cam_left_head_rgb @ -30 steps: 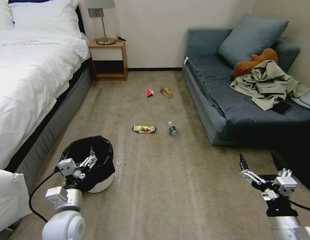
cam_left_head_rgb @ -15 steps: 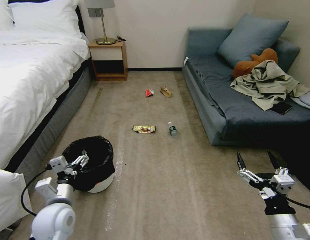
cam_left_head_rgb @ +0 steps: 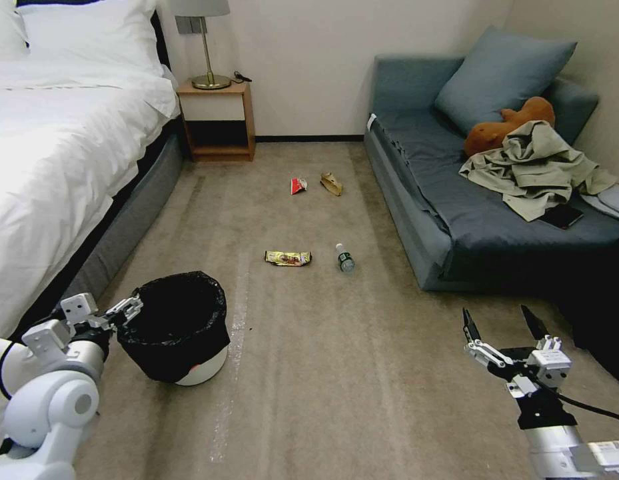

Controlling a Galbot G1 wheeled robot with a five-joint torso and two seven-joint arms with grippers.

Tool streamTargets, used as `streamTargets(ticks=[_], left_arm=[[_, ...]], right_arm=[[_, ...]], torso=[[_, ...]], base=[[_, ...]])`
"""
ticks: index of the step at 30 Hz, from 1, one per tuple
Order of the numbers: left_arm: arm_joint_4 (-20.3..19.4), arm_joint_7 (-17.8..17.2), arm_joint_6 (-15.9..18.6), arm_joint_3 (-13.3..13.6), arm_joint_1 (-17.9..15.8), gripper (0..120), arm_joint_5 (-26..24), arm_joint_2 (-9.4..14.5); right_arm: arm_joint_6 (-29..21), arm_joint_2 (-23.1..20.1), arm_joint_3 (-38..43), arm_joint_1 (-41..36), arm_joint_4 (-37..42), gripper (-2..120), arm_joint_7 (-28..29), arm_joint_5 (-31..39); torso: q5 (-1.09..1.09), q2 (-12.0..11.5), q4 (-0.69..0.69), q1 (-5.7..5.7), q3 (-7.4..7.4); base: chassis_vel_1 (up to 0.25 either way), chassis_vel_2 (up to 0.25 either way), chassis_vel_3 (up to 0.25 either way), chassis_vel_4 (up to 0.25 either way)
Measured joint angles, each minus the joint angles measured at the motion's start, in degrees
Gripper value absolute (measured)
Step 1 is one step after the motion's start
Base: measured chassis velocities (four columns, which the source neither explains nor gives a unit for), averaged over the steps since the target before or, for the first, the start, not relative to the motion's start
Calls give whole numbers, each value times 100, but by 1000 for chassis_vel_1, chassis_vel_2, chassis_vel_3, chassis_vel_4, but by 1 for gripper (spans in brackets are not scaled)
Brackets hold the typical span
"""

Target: Pick up the trash bin, then pick up the garbage on the floor and place it into the trash bin.

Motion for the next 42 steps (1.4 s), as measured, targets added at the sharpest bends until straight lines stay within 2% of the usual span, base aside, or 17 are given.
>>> streamTargets(ticks=[6, 8, 9, 12, 13, 15, 16, 18, 21, 25, 34, 42], left_arm=[[201, 81, 174, -19, -183, 100, -36, 138], [477, 145, 325, -1, -443, 100, -79, 290], [477, 145, 325, -1, -443, 100, -79, 290], [881, 234, 482, 65, -765, 100, -183, 454], [881, 234, 482, 65, -765, 100, -183, 454], [1131, 211, 629, 161, -980, 100, -432, 547], [1131, 211, 629, 161, -980, 100, -432, 547], [1463, 198, 697, 310, -1195, 100, -516, 615], [1616, 189, 732, 375, -1276, 100, -545, 639], [1998, 118, 894, 451, -1398, 100, -596, 849], [2268, 158, 1131, 622, -1609, 100, -651, 1209], [2392, 207, 1250, 735, -1687, 100, -651, 1291]], right_arm=[[15, 21, -1, 0, -19, 100, -6, -21], [33, 54, -12, 6, -52, 100, -7, -61], [33, 54, -12, 6, -52, 100, -7, -61], [64, 91, -34, 10, -94, 100, -7, -120], [64, 91, -34, 10, -94, 100, -7, -120], [75, 120, -50, 25, -122, 100, -7, -153], [75, 120, -50, 25, -122, 100, -7, -153], [89, 170, -67, 44, -155, 100, -7, -188], [100, 186, -72, 48, -168, 100, -7, -199], [122, 156, -116, 126, -284, 100, -7, -208], [166, 149, -256, 231, -472, 100, -7, -221], [167, 137, -318, 281, -543, 100, -4, -224]], torso=[[0, 0, 0, 0, 0], [0, 0, 0, 0, 0], [0, 0, 0, 0, 0], [0, 0, 0, 0, 0], [0, 0, 0, 0, 0], [0, 0, 0, 0, 0], [0, 0, 0, 0, 0], [1, 0, 0, 0, 0], [0, 0, -1, 0, 0], [0, 0, 2, 0, 0], [1, 0, 1, 0, 0], [2, 0, -1, 0, 0]], base=[[0, 0, 0, 0], [0, 0, 0, 0], [0, 0, 0, 0], [0, 0, 0, 0], [0, 0, 0, 0], [0, 0, 0, 0], [0, 0, 0, 0], [0, 0, 0, 0], [0, 0, 0, 0], [0, 0, 0, 0], [0, 0, 0, 0], [0, 0, 0, 0]])
